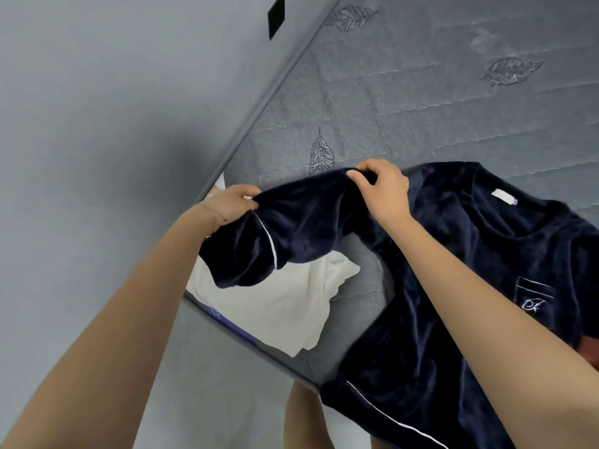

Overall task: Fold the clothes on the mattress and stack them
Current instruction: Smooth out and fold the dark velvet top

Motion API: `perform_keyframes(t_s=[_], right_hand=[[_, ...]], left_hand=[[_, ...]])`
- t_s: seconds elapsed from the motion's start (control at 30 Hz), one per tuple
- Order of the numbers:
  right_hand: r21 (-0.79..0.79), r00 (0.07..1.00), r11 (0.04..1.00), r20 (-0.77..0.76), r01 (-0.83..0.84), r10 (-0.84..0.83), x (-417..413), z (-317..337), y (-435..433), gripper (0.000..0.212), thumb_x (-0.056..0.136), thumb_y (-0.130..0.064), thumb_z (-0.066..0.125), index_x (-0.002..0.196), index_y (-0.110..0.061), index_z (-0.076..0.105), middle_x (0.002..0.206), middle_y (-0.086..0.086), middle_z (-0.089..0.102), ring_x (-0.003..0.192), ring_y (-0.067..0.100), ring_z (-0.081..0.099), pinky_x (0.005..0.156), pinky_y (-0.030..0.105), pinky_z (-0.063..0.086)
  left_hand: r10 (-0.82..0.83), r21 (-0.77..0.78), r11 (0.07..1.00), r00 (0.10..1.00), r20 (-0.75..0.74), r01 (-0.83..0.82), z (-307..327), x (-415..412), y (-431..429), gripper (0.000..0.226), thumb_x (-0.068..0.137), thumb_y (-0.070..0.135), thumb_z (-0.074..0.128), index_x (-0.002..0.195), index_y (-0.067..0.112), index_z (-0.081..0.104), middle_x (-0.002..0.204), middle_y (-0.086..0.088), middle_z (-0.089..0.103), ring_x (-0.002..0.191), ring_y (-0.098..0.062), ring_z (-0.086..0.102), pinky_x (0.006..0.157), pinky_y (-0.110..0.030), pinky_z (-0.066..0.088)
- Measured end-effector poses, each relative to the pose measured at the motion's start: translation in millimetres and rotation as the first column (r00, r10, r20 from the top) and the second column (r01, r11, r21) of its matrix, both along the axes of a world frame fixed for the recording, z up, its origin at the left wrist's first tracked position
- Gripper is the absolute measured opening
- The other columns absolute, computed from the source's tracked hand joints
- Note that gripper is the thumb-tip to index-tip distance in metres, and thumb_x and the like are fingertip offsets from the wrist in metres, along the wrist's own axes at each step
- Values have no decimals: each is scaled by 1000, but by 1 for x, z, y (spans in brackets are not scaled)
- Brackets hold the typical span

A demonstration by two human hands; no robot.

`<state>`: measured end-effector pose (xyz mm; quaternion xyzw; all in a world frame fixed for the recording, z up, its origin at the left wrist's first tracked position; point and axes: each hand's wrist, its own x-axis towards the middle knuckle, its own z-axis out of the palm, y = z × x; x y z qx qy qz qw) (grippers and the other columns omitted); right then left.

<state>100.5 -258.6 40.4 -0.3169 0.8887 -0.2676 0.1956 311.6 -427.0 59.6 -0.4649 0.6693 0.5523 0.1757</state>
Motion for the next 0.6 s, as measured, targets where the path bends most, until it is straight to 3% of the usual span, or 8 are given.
perform_keyframes(t_s=[0.07, 0.17, 0.3, 0.43, 0.5, 0.6], right_hand=[[31, 999, 999, -40, -22, 23, 3, -7, -10, 19, 96, -38, 59, 100, -23, 69, 109, -5, 67, 109, 20, 54, 102, 39, 30], [85, 992, 994, -100, -63, 71, 5, -17, -21, 21, 97, -37, 56, 107, -27, 70, 115, -4, 66, 115, 21, 51, 103, 36, 24], [156, 973, 979, -170, -129, 155, 6, -26, -22, 25, 97, -38, 56, 117, -29, 68, 121, -2, 62, 121, 23, 44, 110, 38, 20], [188, 955, 968, -215, -165, 204, -1, -28, -3, 43, 96, -42, 57, 136, -27, 56, 135, 0, 53, 130, 24, 38, 114, 41, 19], [217, 952, 961, -215, -170, 217, -8, -27, 9, 53, 95, -42, 57, 144, -25, 46, 142, 4, 47, 134, 26, 35, 114, 42, 21], [281, 958, 949, -204, -140, 202, -19, -23, 34, 63, 96, -47, 55, 151, -25, 35, 150, 7, 38, 141, 29, 27, 117, 48, 18]], left_hand=[[21, -74, 997, 999, -40, -23, -13, 6, -4, 25, 97, 1, 45, 107, 13, 63, 87, -1, 64, 76, -14, 60, 64, -10, 46], [-69, -371, 926, 998, 3, 65, -33, 15, -7, 23, 97, 8, 46, 108, 13, 65, 106, -5, 66, 101, -24, 59, 86, -24, 40], [-224, -630, 712, 951, 214, 310, -40, 18, -2, 22, 100, 22, 45, 116, 17, 59, 116, -9, 61, 106, -34, 54, 84, -41, 43], [-387, -749, 401, 839, 382, 527, -34, -7, 13, 30, 99, 16, 40, 128, 15, 50, 132, -10, 49, 116, -32, 46, 99, -42, 29], [-481, -779, 289, 788, 385, 557, -28, -30, 29, 40, 95, 10, 38, 133, 17, 46, 139, -10, 43, 122, -32, 42, 109, -45, 20], [-588, -794, 221, 727, 355, 566, -20, -66, 55, 49, 99, 18, 39, 147, 22, 32, 152, -11, 30, 139, -30, 28, 117, -51, 5]])
